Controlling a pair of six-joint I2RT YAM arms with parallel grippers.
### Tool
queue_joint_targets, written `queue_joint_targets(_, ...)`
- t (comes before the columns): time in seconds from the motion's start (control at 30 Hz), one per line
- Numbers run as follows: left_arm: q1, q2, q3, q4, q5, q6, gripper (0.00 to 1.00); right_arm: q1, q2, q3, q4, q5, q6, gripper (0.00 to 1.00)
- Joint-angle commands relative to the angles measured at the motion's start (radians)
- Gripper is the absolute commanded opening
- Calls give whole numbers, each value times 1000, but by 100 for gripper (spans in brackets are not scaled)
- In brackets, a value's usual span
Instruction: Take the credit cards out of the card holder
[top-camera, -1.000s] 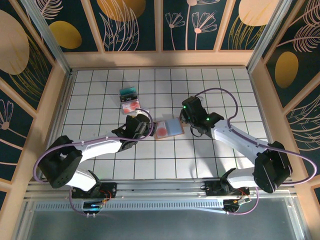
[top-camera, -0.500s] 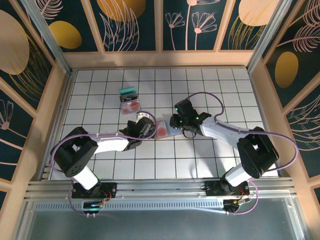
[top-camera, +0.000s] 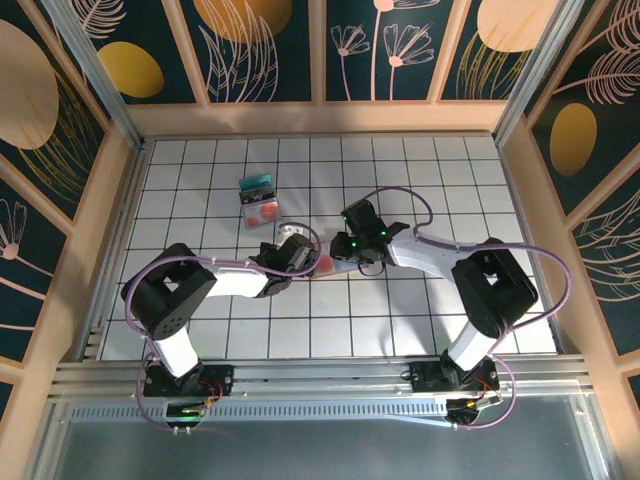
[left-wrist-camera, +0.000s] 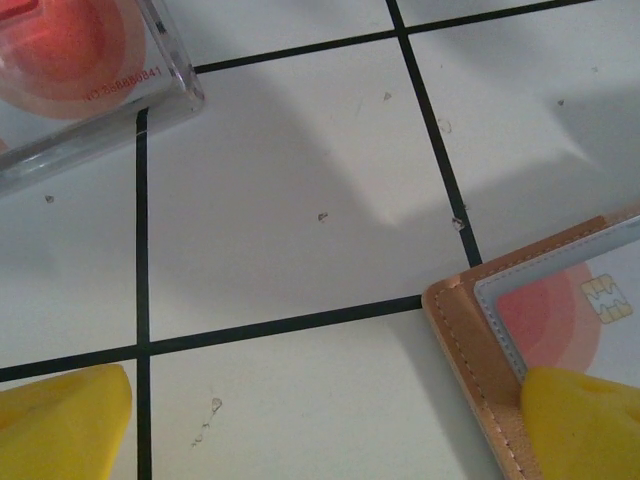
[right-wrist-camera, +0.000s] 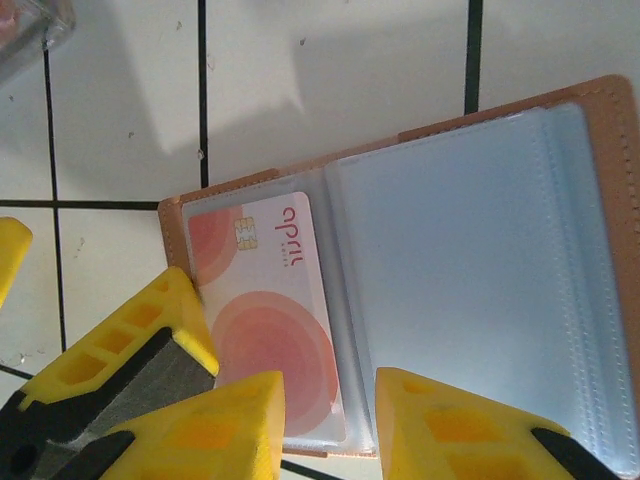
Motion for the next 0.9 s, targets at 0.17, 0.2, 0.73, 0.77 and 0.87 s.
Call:
queue_joint_targets(0.17,2,33,17,-4,-20,-17,99,-3,46,23,78,-96,-16,29)
queue_joint_targets(0.2,2,34,18,-7,-19,-17,99,-2,53,25,81,-98,-17,29)
queue_joint_targets(0.73,2,31,7,-31,-20,-3,99,-35,128,-21,151,-157,3,29)
queue_joint_targets(0.77,2,34,10,-38,-19,-2,99,-37,131,-23,153,-162,4,29)
queue_joint_targets(0.87,2,37,12,-46,-21,2,99,-40,138,-30,166,-180,8,29)
